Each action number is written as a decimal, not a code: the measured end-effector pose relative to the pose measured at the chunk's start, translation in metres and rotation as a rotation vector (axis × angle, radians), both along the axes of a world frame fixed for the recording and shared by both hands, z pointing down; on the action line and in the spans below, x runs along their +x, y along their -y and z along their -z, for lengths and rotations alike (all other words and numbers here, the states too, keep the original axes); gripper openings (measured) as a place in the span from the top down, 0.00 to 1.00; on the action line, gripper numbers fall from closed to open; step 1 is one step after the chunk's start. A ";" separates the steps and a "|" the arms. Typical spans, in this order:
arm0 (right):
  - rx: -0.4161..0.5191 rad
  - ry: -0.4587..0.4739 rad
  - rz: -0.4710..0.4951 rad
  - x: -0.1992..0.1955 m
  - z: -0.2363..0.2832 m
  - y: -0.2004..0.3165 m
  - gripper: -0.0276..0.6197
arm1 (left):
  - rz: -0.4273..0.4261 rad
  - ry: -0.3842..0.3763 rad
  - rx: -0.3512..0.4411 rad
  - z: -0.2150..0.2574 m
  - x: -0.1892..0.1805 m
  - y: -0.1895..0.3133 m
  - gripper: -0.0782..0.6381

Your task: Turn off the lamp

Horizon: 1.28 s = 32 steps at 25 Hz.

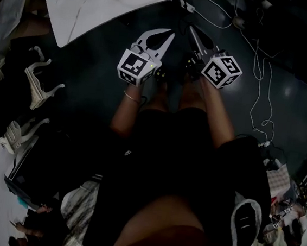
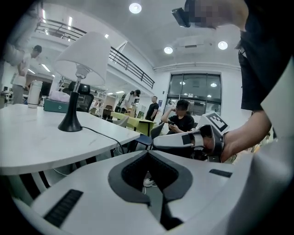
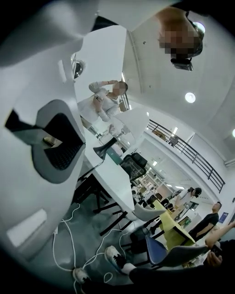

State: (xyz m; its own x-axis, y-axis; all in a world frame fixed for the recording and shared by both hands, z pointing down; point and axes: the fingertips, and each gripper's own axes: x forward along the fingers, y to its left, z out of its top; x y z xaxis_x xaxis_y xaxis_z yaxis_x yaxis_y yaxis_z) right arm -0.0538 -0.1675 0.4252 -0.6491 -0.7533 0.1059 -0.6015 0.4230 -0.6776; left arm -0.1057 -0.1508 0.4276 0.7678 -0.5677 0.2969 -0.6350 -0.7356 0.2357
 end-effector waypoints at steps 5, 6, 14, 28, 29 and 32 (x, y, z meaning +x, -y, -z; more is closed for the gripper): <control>0.034 0.003 0.025 -0.009 0.034 -0.007 0.95 | 0.011 -0.005 0.014 0.028 -0.006 -0.004 0.88; 0.041 0.001 0.031 -0.010 0.040 -0.008 0.96 | 0.010 -0.008 0.017 0.033 -0.006 -0.005 0.88; 0.104 -0.002 0.061 -0.024 0.084 -0.020 0.95 | 0.001 -0.046 0.069 0.070 -0.010 -0.010 0.88; 0.196 -0.021 0.077 -0.035 0.137 -0.044 0.96 | -0.012 -0.063 0.126 0.113 -0.024 -0.030 0.88; 0.203 -0.023 0.077 -0.035 0.140 -0.045 0.96 | -0.015 -0.065 0.133 0.117 -0.024 -0.031 0.88; 0.223 -0.027 0.072 -0.036 0.148 -0.047 0.96 | -0.025 -0.074 0.148 0.126 -0.024 -0.031 0.88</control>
